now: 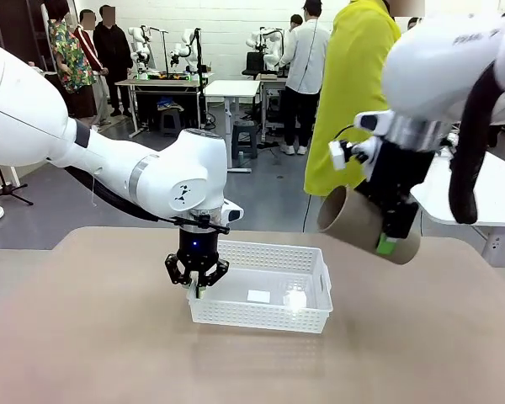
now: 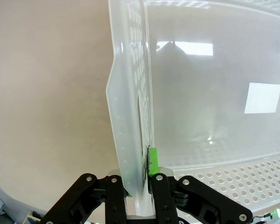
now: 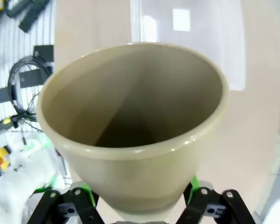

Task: Clean and organize the cups into the basket.
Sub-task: Pick up the Organizing basket and move it to the center of the table, then pick up the Reusable plastic cup from the right side of the table and place it inside the Organizing basket.

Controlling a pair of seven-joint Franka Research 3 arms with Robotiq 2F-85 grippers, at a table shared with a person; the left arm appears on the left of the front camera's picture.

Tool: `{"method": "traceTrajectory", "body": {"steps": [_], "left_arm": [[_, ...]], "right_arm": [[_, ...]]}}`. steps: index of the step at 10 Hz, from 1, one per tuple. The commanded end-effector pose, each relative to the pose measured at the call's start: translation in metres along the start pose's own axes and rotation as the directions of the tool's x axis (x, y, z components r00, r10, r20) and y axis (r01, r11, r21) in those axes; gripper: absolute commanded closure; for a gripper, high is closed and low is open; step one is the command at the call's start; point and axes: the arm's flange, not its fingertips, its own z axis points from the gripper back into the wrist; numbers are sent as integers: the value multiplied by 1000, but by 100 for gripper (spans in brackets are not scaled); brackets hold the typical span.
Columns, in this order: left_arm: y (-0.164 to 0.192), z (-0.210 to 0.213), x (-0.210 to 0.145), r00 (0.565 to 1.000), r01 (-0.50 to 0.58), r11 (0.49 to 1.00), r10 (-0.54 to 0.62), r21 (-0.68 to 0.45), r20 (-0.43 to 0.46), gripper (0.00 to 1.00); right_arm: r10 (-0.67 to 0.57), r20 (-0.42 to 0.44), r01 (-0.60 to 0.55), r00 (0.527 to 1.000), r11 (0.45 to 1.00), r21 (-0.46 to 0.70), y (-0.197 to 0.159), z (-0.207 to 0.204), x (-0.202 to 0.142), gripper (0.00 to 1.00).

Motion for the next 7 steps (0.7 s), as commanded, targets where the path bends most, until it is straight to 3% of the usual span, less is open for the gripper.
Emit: {"method": "traceTrajectory", "body": {"steps": [1,2,3,7], "left_arm": [[0,-1,1,1000,15,1000,-15,6,9,97],[0,-1,1,1000,15,1000,-15,6,9,97],[0,-1,1,1000,15,1000,-15,6,9,97],[0,-1,1,1000,15,1000,-15,6,9,97]], "right_arm": [[-1,14,0,1000,1000,13,-8,-9,22,18],[23,69,-25,997,999,29,-3,-12,24,18],[11,-6,-11,1000,1000,17,0,-13,15,18],[11,-6,-11,1000,1000,17,0,-13,15,18]]}}
